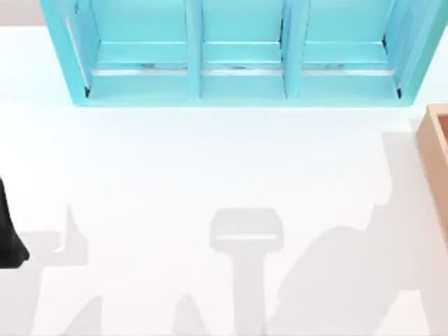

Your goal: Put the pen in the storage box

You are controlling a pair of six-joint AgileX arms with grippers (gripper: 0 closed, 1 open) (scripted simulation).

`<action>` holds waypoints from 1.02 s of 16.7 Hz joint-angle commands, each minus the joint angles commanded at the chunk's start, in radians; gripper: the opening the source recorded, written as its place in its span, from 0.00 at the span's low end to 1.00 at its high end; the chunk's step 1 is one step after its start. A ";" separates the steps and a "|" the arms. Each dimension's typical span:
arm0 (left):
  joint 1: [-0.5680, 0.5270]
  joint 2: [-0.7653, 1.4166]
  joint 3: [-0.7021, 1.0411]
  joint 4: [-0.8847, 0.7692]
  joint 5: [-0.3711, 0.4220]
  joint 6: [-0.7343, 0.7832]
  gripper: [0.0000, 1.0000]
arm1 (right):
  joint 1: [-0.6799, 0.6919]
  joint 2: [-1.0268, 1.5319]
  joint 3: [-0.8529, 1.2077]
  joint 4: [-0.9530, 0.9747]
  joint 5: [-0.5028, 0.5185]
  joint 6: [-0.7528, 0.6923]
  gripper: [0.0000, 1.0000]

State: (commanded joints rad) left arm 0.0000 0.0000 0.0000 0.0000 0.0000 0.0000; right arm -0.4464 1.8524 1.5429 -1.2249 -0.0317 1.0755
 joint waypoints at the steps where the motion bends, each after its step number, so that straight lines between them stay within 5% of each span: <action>1: 0.000 0.000 0.000 0.000 0.000 0.000 1.00 | -0.037 -0.011 -0.006 0.000 -0.003 -0.007 0.00; 9: 0.000 0.000 0.000 0.000 0.000 0.000 1.00 | -0.079 -0.022 -0.013 0.003 -0.008 -0.015 0.00; 17: 0.000 0.000 0.000 0.000 0.000 0.000 1.00 | 0.087 -0.020 -0.139 0.122 0.018 0.103 0.00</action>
State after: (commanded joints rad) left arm 0.0000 0.0000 0.0000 0.0000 0.0000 0.0000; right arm -0.3595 1.8320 1.4036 -1.1028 -0.0141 1.1781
